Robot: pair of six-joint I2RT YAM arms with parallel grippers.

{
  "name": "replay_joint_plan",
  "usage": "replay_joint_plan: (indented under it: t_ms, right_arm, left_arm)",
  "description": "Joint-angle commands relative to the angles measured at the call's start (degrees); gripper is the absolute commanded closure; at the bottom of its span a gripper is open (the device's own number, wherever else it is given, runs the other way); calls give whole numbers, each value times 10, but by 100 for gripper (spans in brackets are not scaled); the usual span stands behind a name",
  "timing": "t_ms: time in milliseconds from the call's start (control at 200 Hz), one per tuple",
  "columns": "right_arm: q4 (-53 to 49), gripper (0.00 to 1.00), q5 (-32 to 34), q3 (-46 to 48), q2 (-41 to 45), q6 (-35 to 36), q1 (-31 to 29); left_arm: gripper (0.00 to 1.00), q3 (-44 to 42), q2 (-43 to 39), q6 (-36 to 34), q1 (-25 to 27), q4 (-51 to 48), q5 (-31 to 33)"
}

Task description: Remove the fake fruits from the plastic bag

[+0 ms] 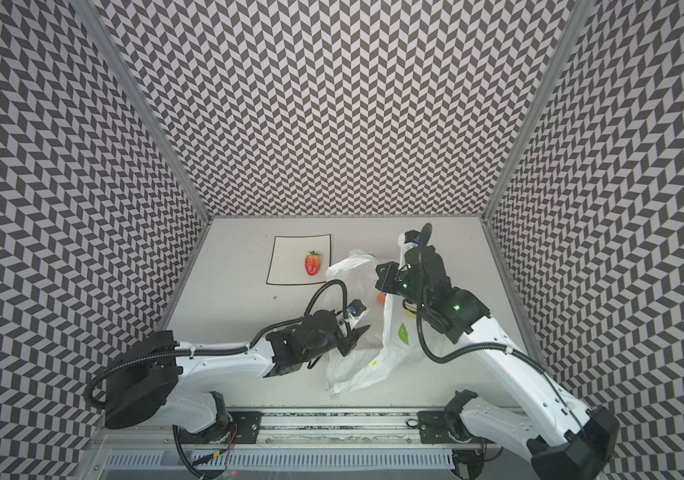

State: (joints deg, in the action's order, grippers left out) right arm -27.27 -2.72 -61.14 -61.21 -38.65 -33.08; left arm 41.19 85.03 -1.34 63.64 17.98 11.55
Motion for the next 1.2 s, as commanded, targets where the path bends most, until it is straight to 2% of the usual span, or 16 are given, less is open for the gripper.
replay_joint_plan:
  t_ms: [0, 250, 506, 676, 1021, 1197]
  right_arm:
    - [36, 100, -34, 1, 9, 27, 3]
    - [107, 100, -118, 107, 92, 115, 3]
    - [139, 100, -154, 156, 104, 129, 3]
    - [155, 100, -175, 155, 98, 116, 3]
    - [167, 100, -188, 125, 96, 91, 3]
    - [166, 100, -191, 108, 91, 92, 2]
  left_arm:
    - [59, 19, 26, -45, 4, -9, 47]
    - [54, 70, 83, -32, 4, -23, 53]
    - [41, 112, 135, 7, 4, -11, 7]
    - [37, 176, 196, 61, 2, -35, 6]
    - [34, 289, 306, 104, -17, -90, 60]
    - [34, 336, 348, 112, -27, -121, 62]
